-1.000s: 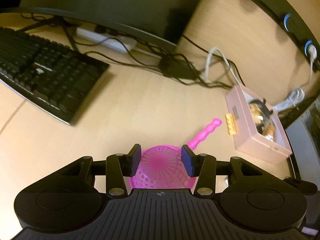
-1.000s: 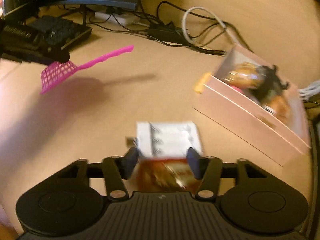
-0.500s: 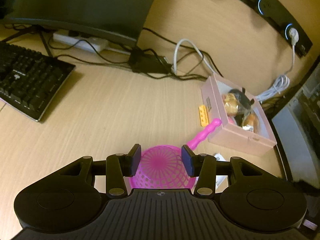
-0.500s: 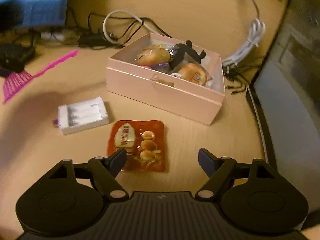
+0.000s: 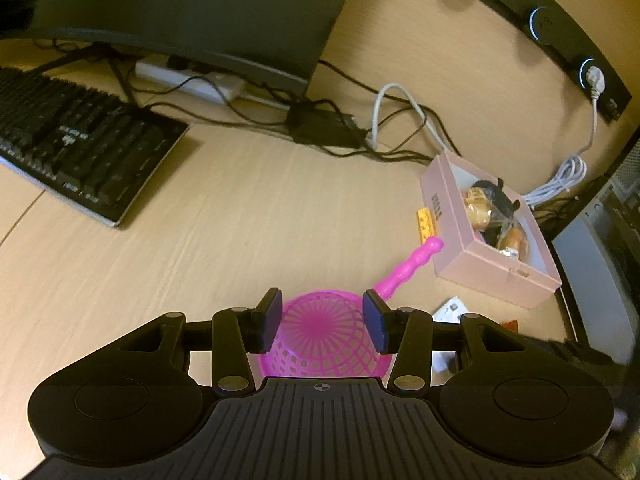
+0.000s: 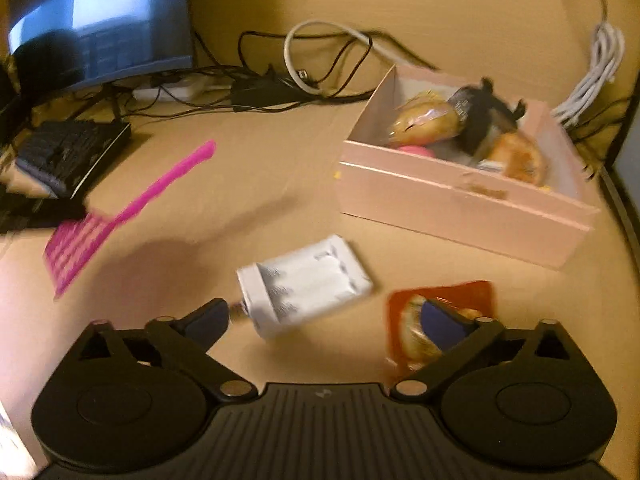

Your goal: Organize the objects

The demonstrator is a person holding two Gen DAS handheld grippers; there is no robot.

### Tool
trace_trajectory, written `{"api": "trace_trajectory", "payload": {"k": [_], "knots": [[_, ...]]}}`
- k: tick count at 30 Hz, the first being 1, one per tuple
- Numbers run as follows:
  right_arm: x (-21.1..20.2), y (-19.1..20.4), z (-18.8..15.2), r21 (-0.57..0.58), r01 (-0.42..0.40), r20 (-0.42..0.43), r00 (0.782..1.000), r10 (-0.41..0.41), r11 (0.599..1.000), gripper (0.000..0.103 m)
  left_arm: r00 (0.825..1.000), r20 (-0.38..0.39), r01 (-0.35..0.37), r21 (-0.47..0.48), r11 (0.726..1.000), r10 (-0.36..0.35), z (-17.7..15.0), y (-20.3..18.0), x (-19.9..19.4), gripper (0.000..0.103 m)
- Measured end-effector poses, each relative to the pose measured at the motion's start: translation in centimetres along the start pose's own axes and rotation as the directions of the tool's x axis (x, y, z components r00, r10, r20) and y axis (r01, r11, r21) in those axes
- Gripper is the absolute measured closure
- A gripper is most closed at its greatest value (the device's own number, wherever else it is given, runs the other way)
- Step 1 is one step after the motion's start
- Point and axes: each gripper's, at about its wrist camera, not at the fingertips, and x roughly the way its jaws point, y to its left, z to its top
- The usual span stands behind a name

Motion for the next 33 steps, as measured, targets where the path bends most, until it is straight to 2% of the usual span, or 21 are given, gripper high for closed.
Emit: {"api": "trace_trajectory", "payload": {"k": [2, 4, 8, 12, 14, 16, 19, 21, 25, 30, 32, 33], "knots": [[1.4, 0.2, 0.7, 0.061, 0.019, -0.035, 0.999, -0.017, 0.998, 0.0, 1.0, -0.005, -0.005, -0.006, 1.0, 0.005, -0.2, 0.6, -0.3, 0.054], [2.2, 0.9, 1.3, 0.121, 0.104, -0.059, 0.993, -0.098, 0.987, 0.0, 1.0, -0.003, -0.015, -0.012, 1.0, 0.015, -0.3, 1.3, -0.7, 0.054], [2.3, 2.7, 1.4, 0.166, 0.124, -0.033, 0.992, -0.12, 0.978, 0.0, 1.0, 0.0, -0.028, -0.032, 0.999, 0.028, -0.1, 3.0, -1.3, 0.054], [2.2, 3.4, 1.2, 0.174, 0.183, -0.03, 0.983, -0.181, 0.968, 0.003, 1.0, -0.005, -0.031, -0.048, 0.998, 0.03, 0.2, 4.4, -1.6, 0.054], [0.6, 3.4, 0.9, 0.163, 0.171, 0.009, 0.985, -0.175, 0.972, 0.003, 1.0, -0.003, -0.023, -0.045, 0.999, 0.023, 0.3, 4.7, -1.7, 0.054], [-0.7, 3.3, 0.6, 0.136, 0.125, 0.031, 0.991, -0.131, 0.983, 0.003, 1.0, 0.004, -0.017, -0.045, 0.999, 0.018, 0.5, 5.2, -1.8, 0.054], [-1.0, 2.9, 0.3, 0.157, 0.031, -0.021, 0.999, -0.028, 0.987, 0.003, 1.0, -0.002, -0.007, -0.06, 0.998, 0.007, 1.0, 5.7, -1.1, 0.054], [-0.1, 2.9, 0.5, 0.204, -0.016, -0.068, 0.997, 0.03, 0.979, 0.003, 1.0, -0.011, 0.005, -0.051, 0.999, -0.005, 1.3, 5.5, -0.4, 0.054], [2.2, 2.6, 1.2, 0.306, 0.026, -0.122, 0.992, 0.012, 0.952, 0.003, 0.999, -0.023, 0.041, -0.018, 0.999, -0.041, 1.9, 4.8, 0.4, 0.054], [4.2, 3.3, 2.7, 0.265, 0.075, -0.084, 0.995, -0.055, 0.961, 0.003, 0.997, -0.044, 0.058, 0.009, 0.998, -0.058, 2.3, 4.7, 1.2, 0.054], [4.8, 3.6, 3.1, 0.218, 0.097, -0.057, 0.995, -0.087, 0.971, 0.009, 0.997, -0.051, 0.056, 0.012, 0.998, -0.055, 2.2, 4.9, 1.5, 0.054], [4.9, 3.8, 3.3, 0.206, 0.123, -0.043, 0.992, -0.117, 0.971, 0.018, 0.997, -0.057, 0.055, 0.012, 0.998, -0.054, 2.2, 5.0, 1.6, 0.054]]}}
